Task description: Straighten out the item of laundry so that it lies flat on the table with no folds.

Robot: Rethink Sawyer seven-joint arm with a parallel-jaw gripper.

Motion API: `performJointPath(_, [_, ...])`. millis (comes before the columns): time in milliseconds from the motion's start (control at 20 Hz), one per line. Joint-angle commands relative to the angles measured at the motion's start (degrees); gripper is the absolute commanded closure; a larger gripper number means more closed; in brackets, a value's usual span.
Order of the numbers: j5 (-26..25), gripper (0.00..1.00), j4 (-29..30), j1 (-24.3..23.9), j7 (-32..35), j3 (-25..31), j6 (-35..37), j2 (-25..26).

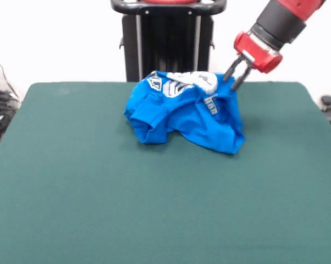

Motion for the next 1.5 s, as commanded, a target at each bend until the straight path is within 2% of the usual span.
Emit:
performJointPath(50, [7.00,0.00,3.05,-6.62,-0.37,11.46,0.62,-9.26])
performJointPath(350, [8.97,0.00,8.31,-15.53,-9.12,18.75,3.78,-22.46])
performJointPath(550, [7.38,0.00,7.68,-18.23,-10.73,20.13,5.18,-25.49])
performJointPath(700, [3.47,0.00,4.76,-19.19,-9.16,18.98,2.30,-21.88])
performJointPath(900, [-0.63,0.00,1.99,-18.01,-6.09,16.12,-1.42,-17.24])
performJointPath(1250, [-6.92,0.00,-1.63,-14.13,-1.22,10.83,-5.34,-13.02])
performJointPath(1350, [-9.01,0.00,-3.16,-12.67,0.94,8.20,-7.32,-10.11])
performJointPath(1500, [-10.58,0.00,-3.22,-13.66,1.51,7.83,-11.29,-7.42])
